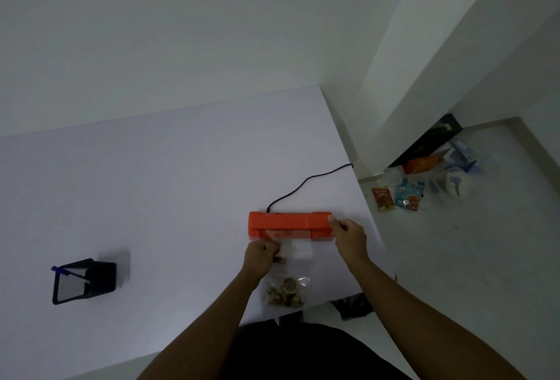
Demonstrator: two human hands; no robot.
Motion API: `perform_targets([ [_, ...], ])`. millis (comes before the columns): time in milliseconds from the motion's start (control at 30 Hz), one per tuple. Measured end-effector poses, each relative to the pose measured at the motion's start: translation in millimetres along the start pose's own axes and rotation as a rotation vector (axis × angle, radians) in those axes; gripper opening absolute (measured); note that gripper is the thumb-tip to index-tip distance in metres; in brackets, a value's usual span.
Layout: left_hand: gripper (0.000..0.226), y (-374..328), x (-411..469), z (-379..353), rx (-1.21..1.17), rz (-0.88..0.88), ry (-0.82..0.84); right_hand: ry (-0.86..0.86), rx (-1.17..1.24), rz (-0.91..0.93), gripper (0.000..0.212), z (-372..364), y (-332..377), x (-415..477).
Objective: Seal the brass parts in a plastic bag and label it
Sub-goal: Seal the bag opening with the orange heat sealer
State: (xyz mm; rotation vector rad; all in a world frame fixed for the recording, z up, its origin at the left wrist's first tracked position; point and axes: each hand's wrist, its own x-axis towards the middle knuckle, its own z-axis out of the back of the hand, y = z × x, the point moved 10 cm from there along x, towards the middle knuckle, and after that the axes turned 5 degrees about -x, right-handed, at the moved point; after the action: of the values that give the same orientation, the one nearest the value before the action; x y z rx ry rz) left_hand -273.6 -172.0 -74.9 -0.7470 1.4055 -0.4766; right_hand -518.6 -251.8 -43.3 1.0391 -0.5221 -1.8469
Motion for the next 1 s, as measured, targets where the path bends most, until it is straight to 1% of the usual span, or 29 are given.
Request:
perform_targets([
  [133, 0.028, -0.2, 0.7, 0.7, 0.006, -0.006, -0.011, 0.022, 0.0, 0.005, 0.045, -0.4, -3.5, 3.2],
  [267, 0.037, 2.6, 2.7, 2.1, 0.015, 0.002, -0.017, 0.021, -0.005, 0.031, 0.047, 1.2, -0.8, 6.4],
  [367, 0.044, 5.5, 5.7, 2.8, 0.026, -0.007, -0.01, 0.015, 0.001, 0.018, 0.049, 0.3, -5.1, 7.7],
  [567, 0.035, 8.1, 7.6, 1.9, 0.012, 0.003, -0.006, -0.002, -0.022, 0.045, 0.054, -1.2, -5.1, 8.0],
  [800, 0.032, 3.6, 4.2, 2.0, -0.012, 0.001, -0.022, -0.015, -0.03, 0.052, 0.052, -1.9, -5.9, 9.3],
  [1000, 0.031, 4.5, 4.3, 1.9, -0.015, 0.006, -0.043, 0.003, -0.024, 0.052, 0.056, -3.7, -10.0, 11.0],
])
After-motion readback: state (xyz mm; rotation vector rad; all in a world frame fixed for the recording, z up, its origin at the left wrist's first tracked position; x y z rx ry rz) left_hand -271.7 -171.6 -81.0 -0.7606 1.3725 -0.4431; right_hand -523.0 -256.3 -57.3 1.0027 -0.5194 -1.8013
